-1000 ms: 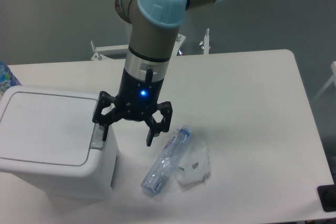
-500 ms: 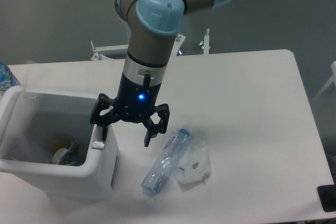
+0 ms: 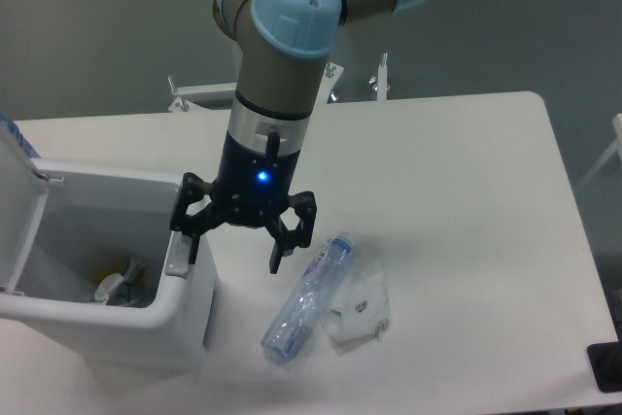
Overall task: Open the trash can
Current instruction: 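Press the grey button so the white lid flips open, then lift the gripper away from the trash can toward the water bottle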
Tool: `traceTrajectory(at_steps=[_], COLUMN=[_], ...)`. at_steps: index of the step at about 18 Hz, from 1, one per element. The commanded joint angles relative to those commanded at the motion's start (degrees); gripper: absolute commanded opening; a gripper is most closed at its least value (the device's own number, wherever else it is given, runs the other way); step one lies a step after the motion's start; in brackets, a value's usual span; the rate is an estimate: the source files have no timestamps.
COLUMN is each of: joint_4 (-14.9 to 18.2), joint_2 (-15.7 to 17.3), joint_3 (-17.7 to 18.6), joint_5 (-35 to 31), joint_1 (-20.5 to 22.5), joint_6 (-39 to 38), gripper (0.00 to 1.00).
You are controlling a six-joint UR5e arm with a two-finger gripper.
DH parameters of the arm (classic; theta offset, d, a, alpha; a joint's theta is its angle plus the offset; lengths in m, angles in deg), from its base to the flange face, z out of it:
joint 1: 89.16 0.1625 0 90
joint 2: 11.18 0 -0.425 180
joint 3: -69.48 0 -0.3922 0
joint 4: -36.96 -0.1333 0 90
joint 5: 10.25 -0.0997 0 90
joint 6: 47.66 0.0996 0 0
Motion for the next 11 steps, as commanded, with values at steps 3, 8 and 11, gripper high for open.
traceTrajectory(at_steps=[3, 8, 11], joint_4=[-4.38, -6.77, -6.60], joint_2=[-2.02, -6.68, -8.00], joint_3=[-0.26, -2.81, -2.46], joint_5=[-8.45, -10.92, -11.72], joint_1=[1.22, 7.46, 11.06], joint_6=[0.18, 7.53, 17.81], gripper=[1.00, 1.00, 1.00])
